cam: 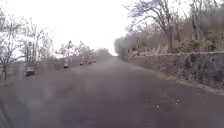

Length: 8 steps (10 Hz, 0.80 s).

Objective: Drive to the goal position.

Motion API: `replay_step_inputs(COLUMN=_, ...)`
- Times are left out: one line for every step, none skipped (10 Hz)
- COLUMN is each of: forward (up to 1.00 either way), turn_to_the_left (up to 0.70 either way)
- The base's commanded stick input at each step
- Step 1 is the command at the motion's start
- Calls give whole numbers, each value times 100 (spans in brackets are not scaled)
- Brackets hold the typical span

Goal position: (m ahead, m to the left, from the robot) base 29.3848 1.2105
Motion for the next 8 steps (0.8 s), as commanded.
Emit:
replay_step_inputs(forward=70, turn_to_the_left=0)
replay_step_inputs(forward=70, turn_to_the_left=0)
replay_step_inputs(forward=70, turn_to_the_left=2)
replay_step_inputs(forward=70, turn_to_the_left=2)
replay_step_inputs(forward=70, turn_to_the_left=0)
replay_step_inputs(forward=70, turn_to_the_left=1)
replay_step_inputs(forward=70, turn_to_the_left=2)
replay_step_inputs(forward=70, turn_to_the_left=0)
